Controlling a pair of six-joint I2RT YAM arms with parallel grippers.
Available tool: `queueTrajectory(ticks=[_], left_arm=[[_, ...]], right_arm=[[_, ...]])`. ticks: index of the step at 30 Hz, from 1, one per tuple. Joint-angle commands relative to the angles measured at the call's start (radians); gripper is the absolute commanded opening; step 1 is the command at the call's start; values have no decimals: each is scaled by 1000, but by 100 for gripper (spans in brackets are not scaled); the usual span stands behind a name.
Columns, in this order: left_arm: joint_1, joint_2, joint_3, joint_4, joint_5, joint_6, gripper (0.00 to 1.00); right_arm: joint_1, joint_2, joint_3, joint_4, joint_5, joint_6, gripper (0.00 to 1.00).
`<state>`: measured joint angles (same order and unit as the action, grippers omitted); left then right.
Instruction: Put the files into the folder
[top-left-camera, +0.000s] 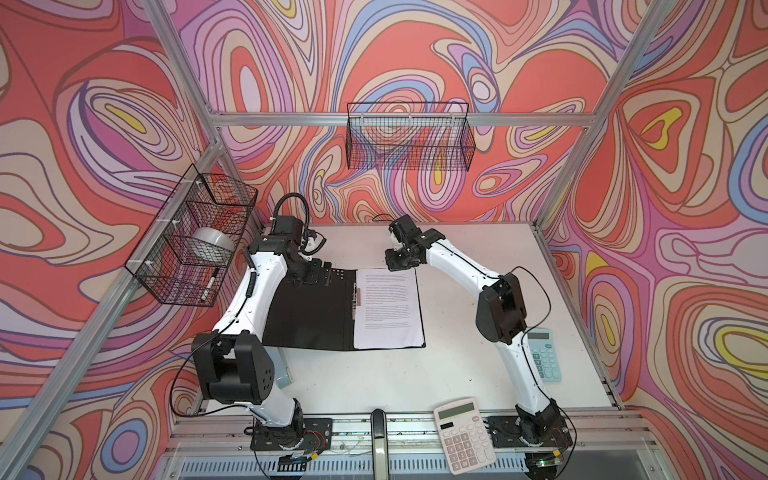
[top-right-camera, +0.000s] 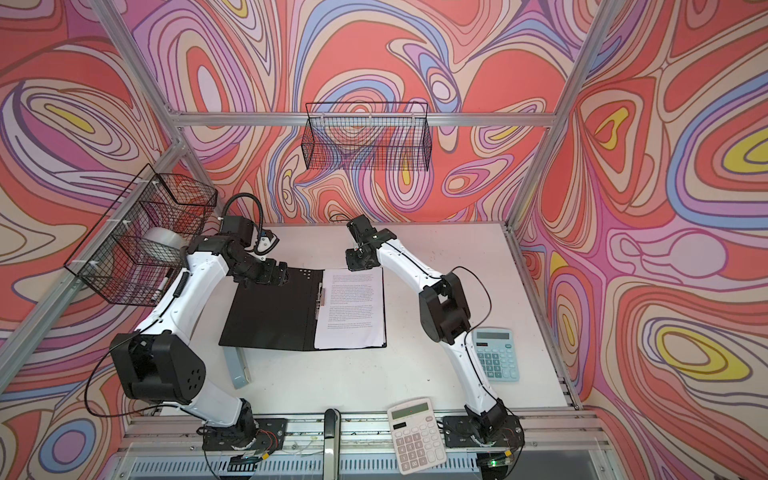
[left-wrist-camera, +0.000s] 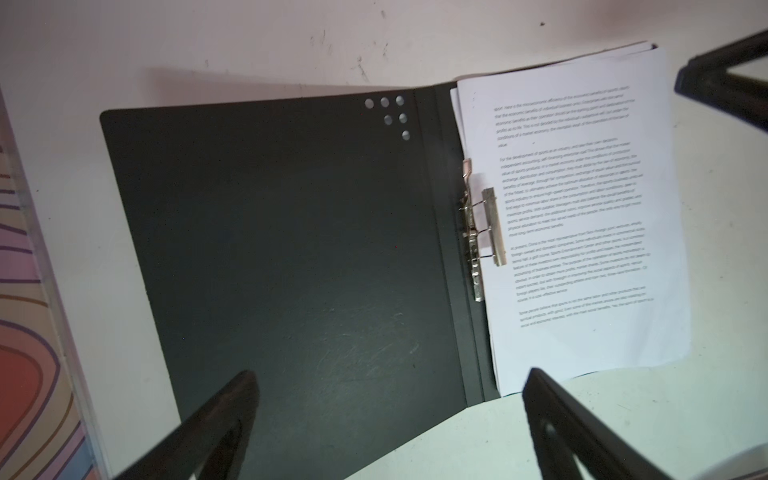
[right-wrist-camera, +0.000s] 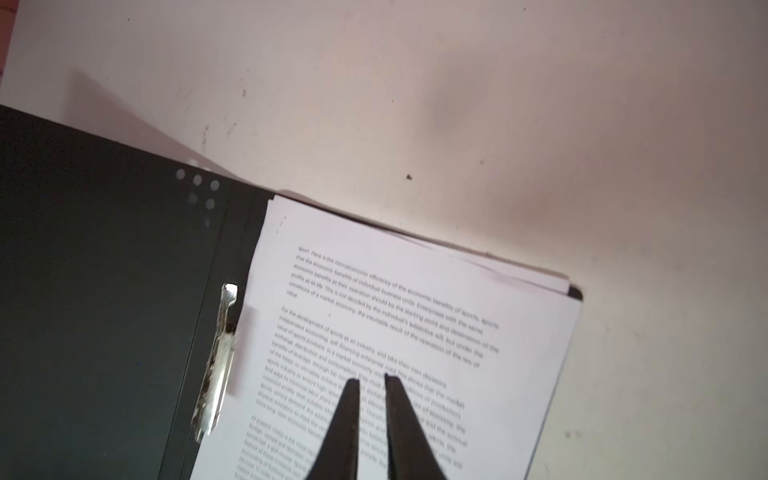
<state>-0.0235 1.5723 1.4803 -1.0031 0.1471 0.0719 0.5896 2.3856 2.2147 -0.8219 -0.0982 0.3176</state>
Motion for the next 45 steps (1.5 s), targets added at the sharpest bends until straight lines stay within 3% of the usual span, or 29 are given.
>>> queueTrajectory(ticks=[1,8,15,24,30,34,40,45], left_arm=[[13,-28,-41,27,-70,45,100],[41,1,-77,35,-108,60,100],[74,72,-31,25,-146,77,100],[57,198,92,-30,159,43,100],[-44,332,237,-64,302,55,100],[-107,447,311,-54,252,-15,100],[-116,601,403,-75,334,-43,100],[-122,639,406,-54,363,-37,99]], right_arm=[[-6,83,89,95,-14,-25,14],[-60,188,109,226,-96,24,15],[-66,160,44,250,-138,35,16],[-62,-3,-116,252,-417,137,12],[-57,-213,-305,214,-260,162,8],[-57,-327,-404,154,-208,165,9],[-57,-493,-606,175,-161,191,10],[-57,-538,-668,185,-155,197,10]])
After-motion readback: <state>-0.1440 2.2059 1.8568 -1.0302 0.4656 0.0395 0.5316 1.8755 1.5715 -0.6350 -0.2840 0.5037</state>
